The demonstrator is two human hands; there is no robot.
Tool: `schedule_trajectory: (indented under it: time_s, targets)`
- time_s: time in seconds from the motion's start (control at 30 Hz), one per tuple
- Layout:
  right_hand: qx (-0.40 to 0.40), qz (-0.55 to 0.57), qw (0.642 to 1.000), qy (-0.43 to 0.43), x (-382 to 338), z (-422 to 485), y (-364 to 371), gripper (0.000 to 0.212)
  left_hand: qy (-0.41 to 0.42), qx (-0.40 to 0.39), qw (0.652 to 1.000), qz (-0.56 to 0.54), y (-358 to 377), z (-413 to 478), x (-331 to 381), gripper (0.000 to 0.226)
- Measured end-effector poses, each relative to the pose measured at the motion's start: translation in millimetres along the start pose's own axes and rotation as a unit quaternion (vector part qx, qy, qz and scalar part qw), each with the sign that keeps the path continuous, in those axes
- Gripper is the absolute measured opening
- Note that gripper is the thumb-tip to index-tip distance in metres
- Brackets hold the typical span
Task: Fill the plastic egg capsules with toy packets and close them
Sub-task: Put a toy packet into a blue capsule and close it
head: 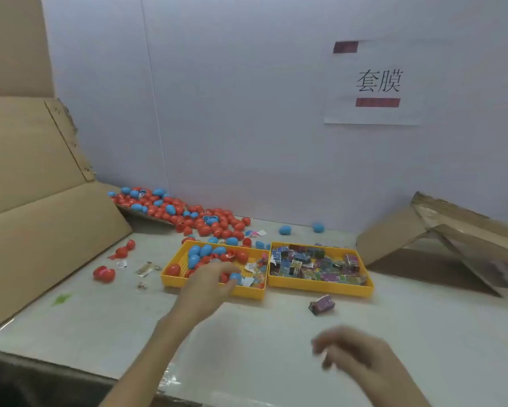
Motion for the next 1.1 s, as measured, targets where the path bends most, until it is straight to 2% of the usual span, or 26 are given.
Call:
schedule_trajectory:
  time_s: [0.07,0.1,0.17,0.23,0.3,0.4,0.53,0.7,0.8,0.9,1.0,1.1]
  targets:
    - [0.113,-0.051,0.991,0.057,10,29,-18,0.037,-0.047,-0.007,0.993,0.111,8,17,-10,0.022]
    - [0.134,-0.089,0.984,0.075,23,41,-23,0.036,-0.061,-0.024,0.987,0.149,16,24,-16,0.024]
    - [0.122,-0.15,0.972,0.136,53,61,-23,0.03,-0.082,-0.048,0.98,0.176,28,35,-21,0.026]
    - [0.055,-0.193,0.965,0.169,83,73,-8,0.033,-0.092,-0.043,0.979,0.176,31,43,-24,0.024]
    - [0.049,-0.22,0.961,0.16,94,80,2,0.035,-0.099,-0.037,0.977,0.185,28,48,-27,0.026]
    - [0.116,-0.255,0.949,0.145,96,82,2,0.03,-0.11,-0.033,0.974,0.197,27,58,-31,0.018]
    - [0.114,-0.297,0.94,0.121,89,86,8,0.024,-0.147,-0.029,0.965,0.214,30,66,-42,0.018]
    - [0.116,-0.321,0.934,0.104,83,85,12,0.026,-0.149,0.053,0.973,0.168,27,60,-49,0.021]
    - [0.136,-0.324,0.932,0.088,80,82,10,0.03,-0.093,0.123,0.981,0.116,20,45,-39,0.028]
    - [0.137,-0.318,0.936,0.06,76,83,11,0.026,0.042,0.148,0.988,0.019,23,30,0,0.033]
    - [0.138,-0.305,0.941,0.046,76,83,11,0.023,0.164,0.088,0.98,-0.068,56,8,48,0.024]
    - [0.148,-0.304,0.941,0.037,73,80,11,0.018,0.179,0.013,0.973,-0.145,97,-4,65,0.018]
Point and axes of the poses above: each hand's wrist, its own z-axis towards the middle knuckle, its own y-axis out of the palm, x = y × z, the point moved 10 cm from there along z, towards the middle knuckle, and after that the axes turned 11 degrees about -z, right-handed, at the moved point
